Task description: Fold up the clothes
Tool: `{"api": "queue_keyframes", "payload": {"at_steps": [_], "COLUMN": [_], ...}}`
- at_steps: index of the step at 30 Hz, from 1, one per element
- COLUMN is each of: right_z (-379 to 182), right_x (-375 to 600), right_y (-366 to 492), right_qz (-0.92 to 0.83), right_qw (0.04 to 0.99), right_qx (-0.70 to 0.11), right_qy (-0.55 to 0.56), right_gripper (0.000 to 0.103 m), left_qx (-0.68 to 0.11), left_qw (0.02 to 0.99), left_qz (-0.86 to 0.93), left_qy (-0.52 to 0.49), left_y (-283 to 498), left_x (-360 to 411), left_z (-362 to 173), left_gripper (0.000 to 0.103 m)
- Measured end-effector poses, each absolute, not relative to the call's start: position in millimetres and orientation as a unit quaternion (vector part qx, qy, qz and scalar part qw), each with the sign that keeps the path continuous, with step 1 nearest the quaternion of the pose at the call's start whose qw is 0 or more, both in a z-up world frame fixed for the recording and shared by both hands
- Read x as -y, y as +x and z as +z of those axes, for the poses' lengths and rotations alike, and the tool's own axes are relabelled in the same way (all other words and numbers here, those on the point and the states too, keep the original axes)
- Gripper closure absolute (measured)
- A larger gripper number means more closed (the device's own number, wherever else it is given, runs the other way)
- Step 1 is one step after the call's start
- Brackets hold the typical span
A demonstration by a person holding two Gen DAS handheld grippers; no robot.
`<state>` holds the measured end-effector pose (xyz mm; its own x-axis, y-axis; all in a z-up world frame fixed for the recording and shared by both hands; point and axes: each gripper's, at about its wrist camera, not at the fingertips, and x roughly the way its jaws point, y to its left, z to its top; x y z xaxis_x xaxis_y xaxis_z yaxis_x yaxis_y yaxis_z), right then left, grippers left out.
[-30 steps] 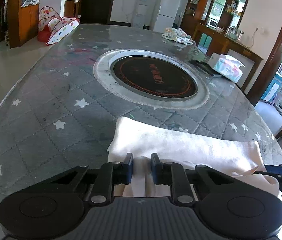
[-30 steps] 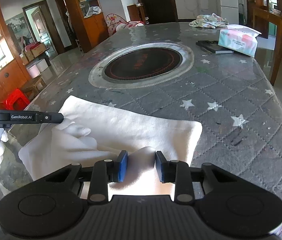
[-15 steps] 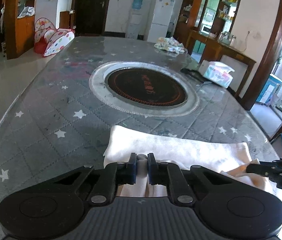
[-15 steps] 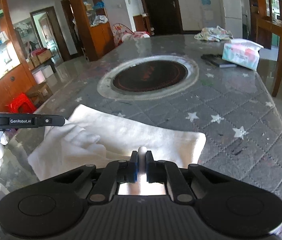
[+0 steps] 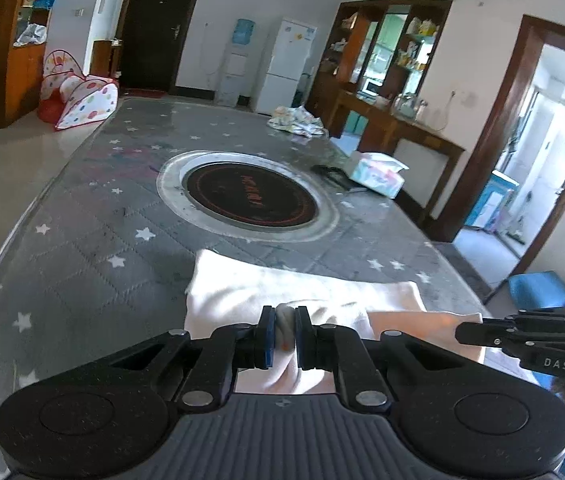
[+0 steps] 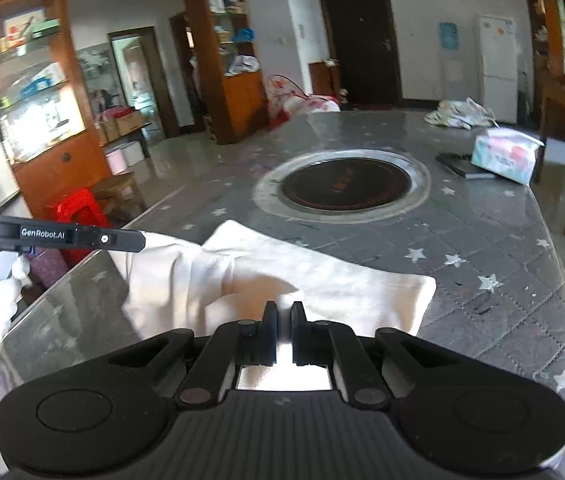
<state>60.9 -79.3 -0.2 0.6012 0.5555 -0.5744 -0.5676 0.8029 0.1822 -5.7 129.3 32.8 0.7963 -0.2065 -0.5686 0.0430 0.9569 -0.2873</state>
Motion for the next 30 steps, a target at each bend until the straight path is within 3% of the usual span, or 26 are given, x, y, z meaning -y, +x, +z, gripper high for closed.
{"api": "queue_keyframes", "payload": {"at_steps": [9,15,19,23,28,30], "right_z": [4,-13,-7,8,1,-8], "right_x": [84,84,86,78,43,25], "right_y": [0,-31,-39,-39,-33,-30], "right_qz": [0.356,0.384,0.379,0.386,0.413,0.423], "right_qw": [0.879,0.848,0.849,0.856,0.843,0.834], "right_qx": [-0.313,-0.352,-0.350,-0.318,-0.305,-0.306], "right_qy": [-0.046,-0.097,-0.117,-0.133,-0.163,-0.178], "right_gripper": [0.098,0.097,0.088,0.067,0.062,0.062], "left_qx": [-0.338,-0.387,-0.402,-0.394,-0.381,-0.374], "left_qw": [0.927,0.911,0.904,0.909,0.914,0.916], "left_qz": [-0.095,-0.082,-0.076,-0.065,-0.059,-0.064], "left_qy": [-0.135,-0.118,-0.122,-0.121,-0.128,-0.129], "left_y": [-74,-106,-115,-124,-123,-121], "left_x": [-143,-154,-163,-169,-169,-166], "left_z": [23,-3,-13,-11,-5,-1], "left_gripper": [0.092,0.092,0.091,0.090,0.081,0.072]}}
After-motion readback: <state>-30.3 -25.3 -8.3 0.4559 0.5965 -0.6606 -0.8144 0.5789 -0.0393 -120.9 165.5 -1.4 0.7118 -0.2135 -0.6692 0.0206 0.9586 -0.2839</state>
